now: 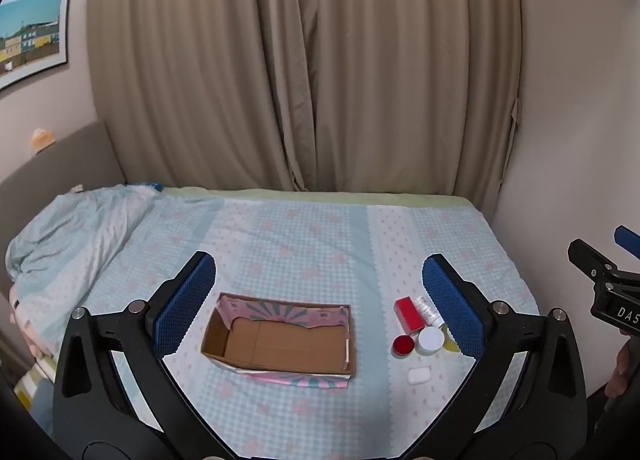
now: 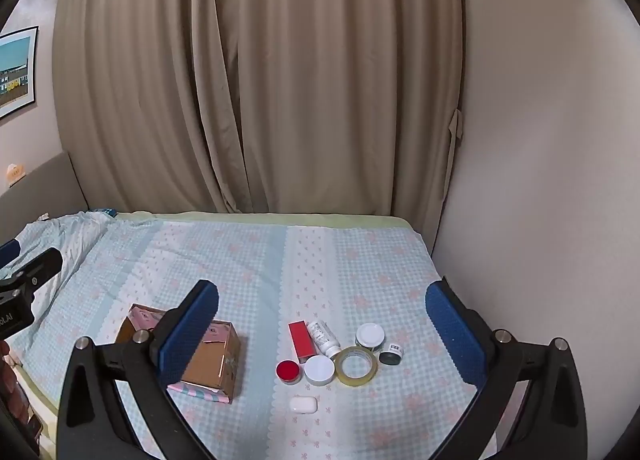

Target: Organize rigid objects

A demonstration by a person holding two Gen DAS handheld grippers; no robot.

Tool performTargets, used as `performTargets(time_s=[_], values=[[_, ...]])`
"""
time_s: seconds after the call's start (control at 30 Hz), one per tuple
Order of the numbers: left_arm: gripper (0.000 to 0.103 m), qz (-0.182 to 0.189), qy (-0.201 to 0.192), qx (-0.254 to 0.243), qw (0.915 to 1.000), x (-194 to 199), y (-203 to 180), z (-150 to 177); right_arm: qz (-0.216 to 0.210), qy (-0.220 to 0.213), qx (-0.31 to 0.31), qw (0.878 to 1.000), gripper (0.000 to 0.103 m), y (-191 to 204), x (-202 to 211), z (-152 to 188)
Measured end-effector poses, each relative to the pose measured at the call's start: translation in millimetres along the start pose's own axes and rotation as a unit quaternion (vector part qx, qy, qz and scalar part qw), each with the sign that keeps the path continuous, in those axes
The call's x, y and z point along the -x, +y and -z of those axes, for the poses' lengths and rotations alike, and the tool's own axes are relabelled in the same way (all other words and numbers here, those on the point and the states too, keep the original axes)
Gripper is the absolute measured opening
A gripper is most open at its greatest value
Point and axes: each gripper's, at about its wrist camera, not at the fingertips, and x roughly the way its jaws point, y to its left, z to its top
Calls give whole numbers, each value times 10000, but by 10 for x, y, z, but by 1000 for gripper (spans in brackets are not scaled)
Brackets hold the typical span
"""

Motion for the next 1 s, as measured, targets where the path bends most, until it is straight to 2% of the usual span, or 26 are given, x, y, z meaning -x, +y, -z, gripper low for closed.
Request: performTargets(time_s=[1.0], values=[[103, -14, -37, 5, 10000, 21, -18, -12, -8, -79, 64, 9999, 103, 34, -23, -38]])
